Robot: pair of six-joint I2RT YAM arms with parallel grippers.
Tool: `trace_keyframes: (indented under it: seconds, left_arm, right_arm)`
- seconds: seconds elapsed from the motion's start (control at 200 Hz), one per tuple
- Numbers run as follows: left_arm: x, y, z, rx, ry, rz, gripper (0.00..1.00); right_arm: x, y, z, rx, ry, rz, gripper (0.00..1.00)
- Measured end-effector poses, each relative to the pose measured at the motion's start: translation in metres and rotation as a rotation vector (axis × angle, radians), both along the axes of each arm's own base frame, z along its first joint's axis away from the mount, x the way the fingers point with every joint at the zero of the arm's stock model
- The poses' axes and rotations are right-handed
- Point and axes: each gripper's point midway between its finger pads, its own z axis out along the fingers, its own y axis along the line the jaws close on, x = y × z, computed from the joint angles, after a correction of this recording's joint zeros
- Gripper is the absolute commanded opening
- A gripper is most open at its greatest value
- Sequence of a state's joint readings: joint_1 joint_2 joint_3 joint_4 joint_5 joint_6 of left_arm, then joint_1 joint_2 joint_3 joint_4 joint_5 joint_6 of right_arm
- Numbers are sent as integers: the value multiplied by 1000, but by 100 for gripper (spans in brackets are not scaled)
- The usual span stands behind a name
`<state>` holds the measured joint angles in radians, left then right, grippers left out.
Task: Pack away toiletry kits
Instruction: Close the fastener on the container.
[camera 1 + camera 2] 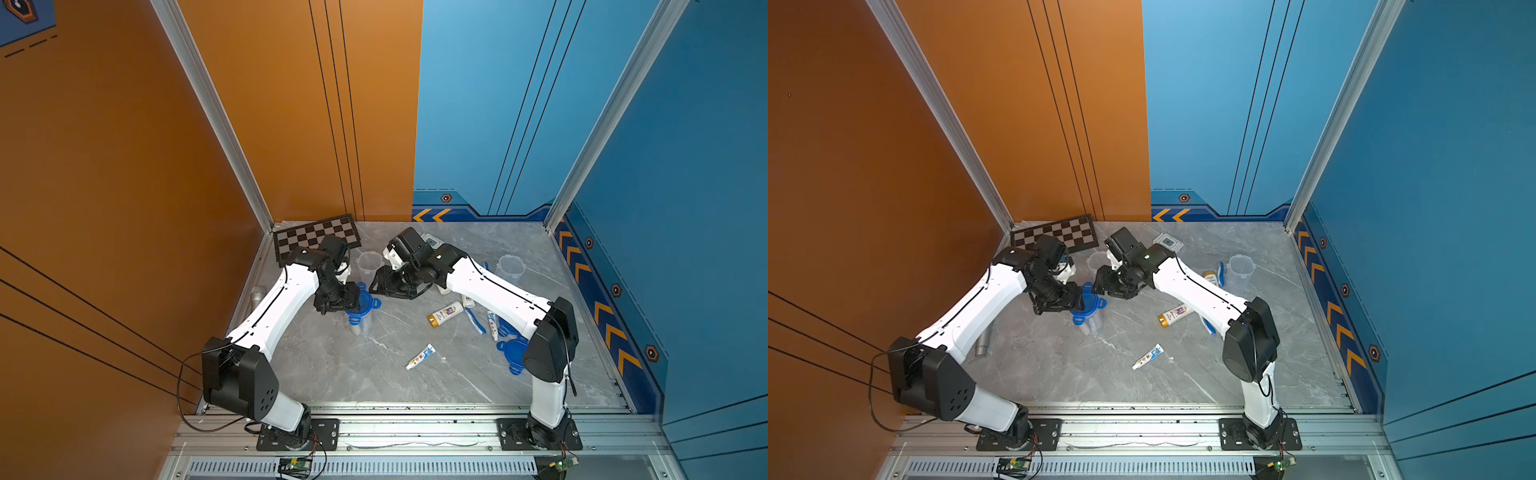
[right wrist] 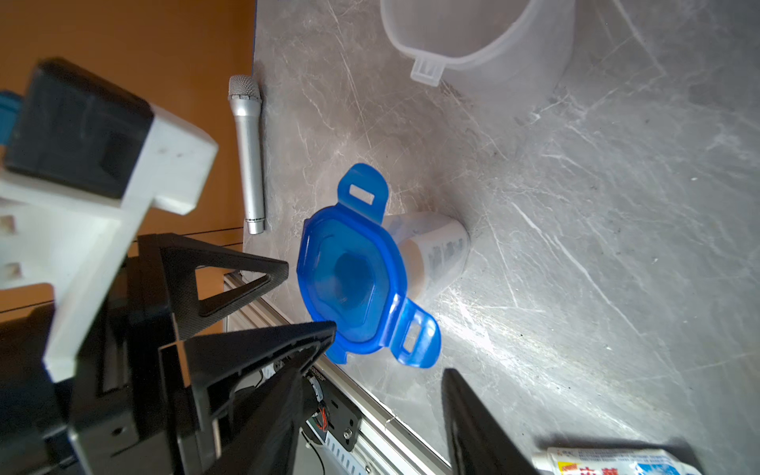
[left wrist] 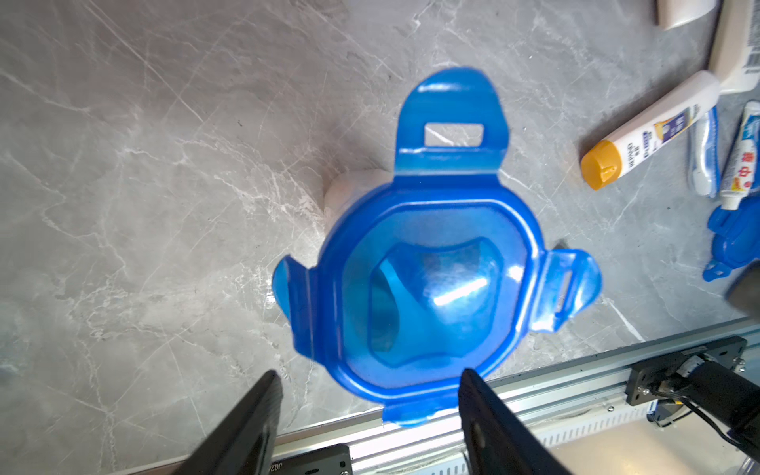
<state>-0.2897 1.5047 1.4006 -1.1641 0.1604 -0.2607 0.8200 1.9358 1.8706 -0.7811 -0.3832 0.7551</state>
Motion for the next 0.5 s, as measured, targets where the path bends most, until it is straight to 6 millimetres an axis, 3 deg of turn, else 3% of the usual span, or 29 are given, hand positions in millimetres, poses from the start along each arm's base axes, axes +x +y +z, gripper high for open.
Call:
trace_keyframes:
  seconds: [0.225,0.501]
  left_arm:
    - [11,2,12,16,-46,9,65]
    - [22,0,-7,38,-3,4,61]
  right_arm:
    - [-4,1,-22,-96,13,43,40]
    - [-14,2,-38,-165,34,83,39]
